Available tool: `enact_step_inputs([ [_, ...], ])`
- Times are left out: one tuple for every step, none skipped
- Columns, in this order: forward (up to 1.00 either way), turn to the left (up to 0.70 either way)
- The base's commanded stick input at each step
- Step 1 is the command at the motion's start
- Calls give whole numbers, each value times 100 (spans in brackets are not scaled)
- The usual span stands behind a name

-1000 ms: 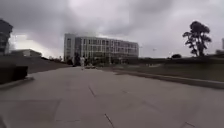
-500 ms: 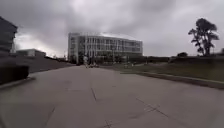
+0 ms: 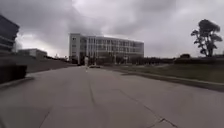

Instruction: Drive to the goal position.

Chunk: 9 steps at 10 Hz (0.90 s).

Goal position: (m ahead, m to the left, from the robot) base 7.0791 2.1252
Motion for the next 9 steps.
enact_step_inputs([
  [49,7],
  [49,10],
  [49,11],
  [49,11],
  [49,12],
  [49,10],
  [49,10],
  [49,10],
  [49,11],
])
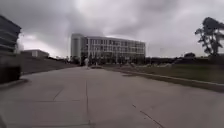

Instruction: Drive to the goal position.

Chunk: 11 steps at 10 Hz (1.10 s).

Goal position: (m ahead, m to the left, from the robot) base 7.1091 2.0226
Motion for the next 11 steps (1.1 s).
enact_step_inputs([
  [49,12],
  [49,13],
  [49,13],
  [49,13],
  [49,13],
  [49,12],
  [49,11],
  [49,8],
  [49,7],
  [49,6],
  [49,3],
])
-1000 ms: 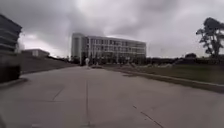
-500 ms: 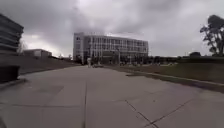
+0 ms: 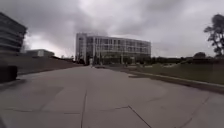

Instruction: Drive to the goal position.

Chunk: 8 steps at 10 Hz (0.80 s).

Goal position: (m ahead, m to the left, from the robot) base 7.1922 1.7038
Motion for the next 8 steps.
enact_step_inputs([
  [49,2],
  [49,2],
  [49,3],
  [49,5],
  [49,8],
  [49,10],
  [49,10],
  [49,10],
])
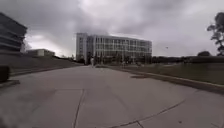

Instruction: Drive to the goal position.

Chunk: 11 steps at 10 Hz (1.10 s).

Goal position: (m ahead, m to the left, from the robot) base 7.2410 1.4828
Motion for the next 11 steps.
enact_step_inputs([
  [49,10],
  [49,8],
  [49,5],
  [49,2],
  [49,0],
  [49,0],
  [49,0],
  [49,0],
  [49,0],
  [49,0],
  [49,0],
])
